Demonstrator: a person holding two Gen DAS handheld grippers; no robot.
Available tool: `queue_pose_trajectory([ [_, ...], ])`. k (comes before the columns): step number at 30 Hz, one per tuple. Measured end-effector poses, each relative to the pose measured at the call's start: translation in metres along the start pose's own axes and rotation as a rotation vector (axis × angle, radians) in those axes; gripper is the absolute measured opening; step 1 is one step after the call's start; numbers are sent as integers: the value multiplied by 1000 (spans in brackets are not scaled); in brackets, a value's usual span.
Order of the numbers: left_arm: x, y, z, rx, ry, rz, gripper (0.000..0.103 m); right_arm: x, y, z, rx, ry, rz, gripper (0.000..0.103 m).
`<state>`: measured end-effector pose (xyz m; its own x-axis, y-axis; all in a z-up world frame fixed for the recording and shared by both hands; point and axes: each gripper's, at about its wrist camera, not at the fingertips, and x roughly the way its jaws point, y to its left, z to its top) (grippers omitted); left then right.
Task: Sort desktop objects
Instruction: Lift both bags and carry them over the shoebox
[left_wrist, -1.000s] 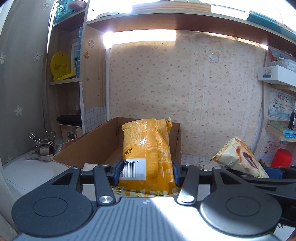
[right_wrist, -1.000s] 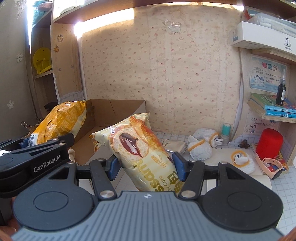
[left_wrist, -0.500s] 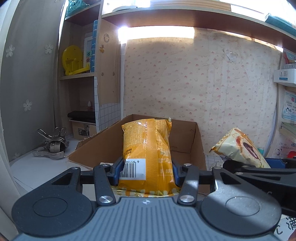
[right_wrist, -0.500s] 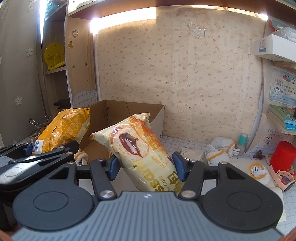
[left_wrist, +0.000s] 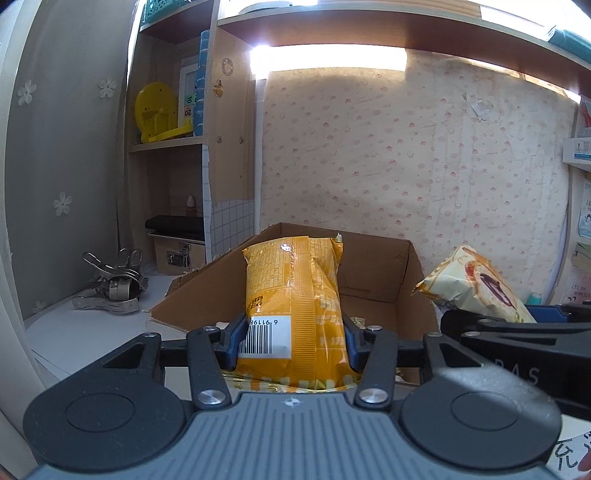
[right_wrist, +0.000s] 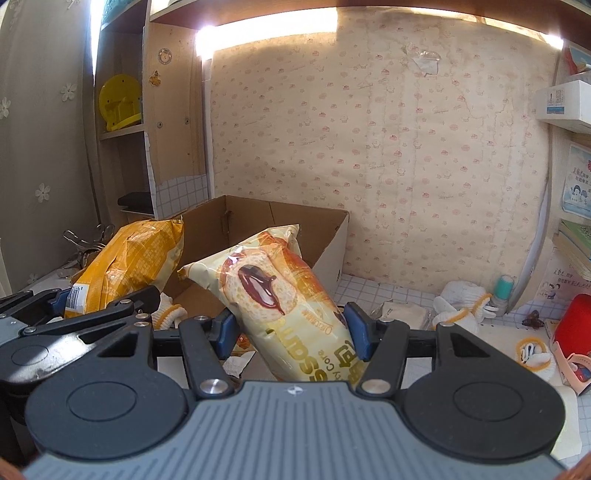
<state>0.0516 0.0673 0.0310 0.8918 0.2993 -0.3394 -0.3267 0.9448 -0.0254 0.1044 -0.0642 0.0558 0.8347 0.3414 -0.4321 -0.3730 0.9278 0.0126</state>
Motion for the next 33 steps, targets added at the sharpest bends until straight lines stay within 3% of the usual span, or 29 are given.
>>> queue_pose_trajectory([
  [19,22,13,9,4,4,26,51,39,8,23,-17,22,33,58],
  [33,41,13,22,21,-9,35,52,71,10,60,-27,3,62,58],
])
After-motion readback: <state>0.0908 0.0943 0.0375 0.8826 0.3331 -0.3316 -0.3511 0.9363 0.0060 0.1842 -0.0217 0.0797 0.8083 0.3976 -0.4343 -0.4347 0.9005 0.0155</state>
